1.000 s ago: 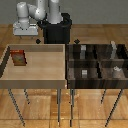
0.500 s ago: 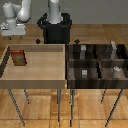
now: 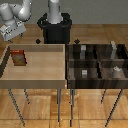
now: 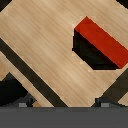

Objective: Place the box of cereal into the appropriate compartment.

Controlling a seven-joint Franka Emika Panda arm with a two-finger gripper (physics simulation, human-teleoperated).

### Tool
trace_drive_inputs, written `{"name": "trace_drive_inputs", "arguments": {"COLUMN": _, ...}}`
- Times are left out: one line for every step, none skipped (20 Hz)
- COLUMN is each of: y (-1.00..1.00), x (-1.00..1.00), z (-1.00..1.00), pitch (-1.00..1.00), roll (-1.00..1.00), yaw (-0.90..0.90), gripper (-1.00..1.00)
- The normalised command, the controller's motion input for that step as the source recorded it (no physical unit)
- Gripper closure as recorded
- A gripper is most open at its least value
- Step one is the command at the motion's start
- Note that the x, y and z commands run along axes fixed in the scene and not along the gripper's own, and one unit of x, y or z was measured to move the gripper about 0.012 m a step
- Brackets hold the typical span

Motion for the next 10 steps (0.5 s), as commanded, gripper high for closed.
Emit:
{"name": "trace_drive_inputs", "arguments": {"y": 0.0, "x": 0.0, "z": 0.0, "pitch": 0.0, "roll": 0.0, "yaw": 0.9, "gripper": -1.0}}
{"name": "trace_drive_inputs", "arguments": {"y": 0.0, "x": 0.0, "z": 0.0, "pitch": 0.0, "roll": 0.0, "yaw": 1.0, "gripper": -1.0}}
{"name": "trace_drive_inputs", "arguments": {"y": 0.0, "x": 0.0, "z": 0.0, "pitch": 0.0, "roll": 0.0, "yaw": 1.0, "gripper": -1.0}}
{"name": "trace_drive_inputs", "arguments": {"y": 0.0, "x": 0.0, "z": 0.0, "pitch": 0.0, "roll": 0.0, "yaw": 0.9, "gripper": -1.0}}
{"name": "trace_drive_inputs", "arguments": {"y": 0.0, "x": 0.0, "z": 0.0, "pitch": 0.0, "roll": 0.0, "yaw": 0.75, "gripper": -1.0}}
{"name": "trace_drive_inputs", "arguments": {"y": 0.0, "x": 0.0, "z": 0.0, "pitch": 0.0, "roll": 0.0, "yaw": 1.0, "gripper": -1.0}}
{"name": "trace_drive_inputs", "arguments": {"y": 0.0, "x": 0.0, "z": 0.0, "pitch": 0.0, "roll": 0.0, "yaw": 0.6, "gripper": -1.0}}
{"name": "trace_drive_inputs", "arguments": {"y": 0.0, "x": 1.0, "z": 0.0, "pitch": 0.0, "roll": 0.0, "yaw": 0.0, "gripper": -1.0}}
{"name": "trace_drive_inputs", "arguments": {"y": 0.0, "x": 0.0, "z": 0.0, "pitch": 0.0, "roll": 0.0, "yaw": 0.0, "gripper": -1.0}}
{"name": "trace_drive_inputs", "arguments": {"y": 0.0, "x": 1.0, "z": 0.0, "pitch": 0.0, "roll": 0.0, "yaw": 0.0, "gripper": -1.0}}
